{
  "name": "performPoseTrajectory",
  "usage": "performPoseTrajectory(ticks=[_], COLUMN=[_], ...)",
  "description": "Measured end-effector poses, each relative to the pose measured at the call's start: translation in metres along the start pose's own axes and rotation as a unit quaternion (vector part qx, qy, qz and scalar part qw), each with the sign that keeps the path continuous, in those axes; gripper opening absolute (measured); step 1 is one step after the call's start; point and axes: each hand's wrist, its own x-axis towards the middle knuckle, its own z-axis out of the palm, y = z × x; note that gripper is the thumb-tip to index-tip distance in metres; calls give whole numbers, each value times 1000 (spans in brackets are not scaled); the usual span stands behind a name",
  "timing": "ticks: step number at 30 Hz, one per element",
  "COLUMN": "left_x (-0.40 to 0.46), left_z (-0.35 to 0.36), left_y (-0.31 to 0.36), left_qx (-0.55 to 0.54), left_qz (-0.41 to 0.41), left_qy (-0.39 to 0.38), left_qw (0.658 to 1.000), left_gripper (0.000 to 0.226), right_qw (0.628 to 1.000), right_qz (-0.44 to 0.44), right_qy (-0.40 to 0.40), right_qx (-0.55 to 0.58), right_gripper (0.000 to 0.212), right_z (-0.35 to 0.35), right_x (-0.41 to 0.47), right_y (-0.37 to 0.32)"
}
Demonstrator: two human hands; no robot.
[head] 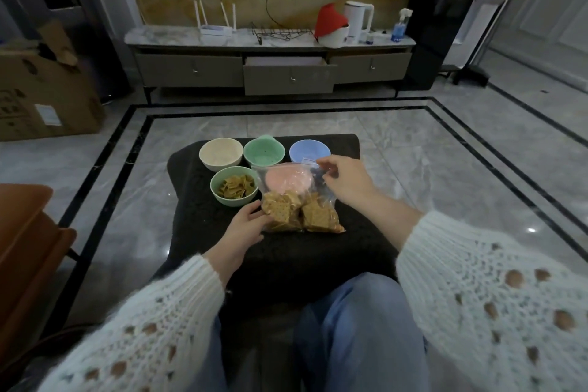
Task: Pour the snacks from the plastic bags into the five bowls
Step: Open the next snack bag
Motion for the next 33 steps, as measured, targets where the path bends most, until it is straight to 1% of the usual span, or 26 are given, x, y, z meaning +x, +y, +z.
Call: performPoseTrajectory(ticks=[3,5,7,9,11,13,16,21,24,28,30,33], left_x=[-1,-2,-5,-8,-9,-7,-1,-1,-8,-18,-21,-24], left_z=[-4,-9,-19,-32,-44,-53,-56,-36,-20,-9,-10,-12], left_y=[-4,-6,-4,0,3,4,5,12,23,35,35,31], left_qx=[5,0,1,17,23,21,18,-28,-87,-151,-145,-109], left_qz=[-6,-14,-26,-23,-11,-4,-2,19,40,51,46,54], left_qy=[-25,-41,-62,-76,-72,-55,-40,-53,-43,-4,14,35], left_qw=[1000,999,998,997,997,998,999,998,994,987,988,992], left_gripper=[57,54,46,32,22,23,26,24,25,24,24,26], right_qw=[1000,997,991,978,970,970,972,986,983,955,931,907], right_qz=[-25,-59,-86,-89,-79,-69,-61,-45,-8,53,86,134], right_qy=[-10,-35,-67,-96,-109,-99,-96,-137,-183,-221,-230,-225], right_qx=[0,-17,-80,-160,-204,-213,-205,-78,17,189,269,330], right_gripper=[42,44,47,47,39,27,21,17,12,7,9,13], right_z=[10,19,29,38,45,49,50,37,28,31,33,40], right_x=[3,13,29,43,53,59,60,53,45,22,12,0], right_y=[-18,-30,-41,-49,-52,-54,-54,-65,-75,-82,-83,-82])
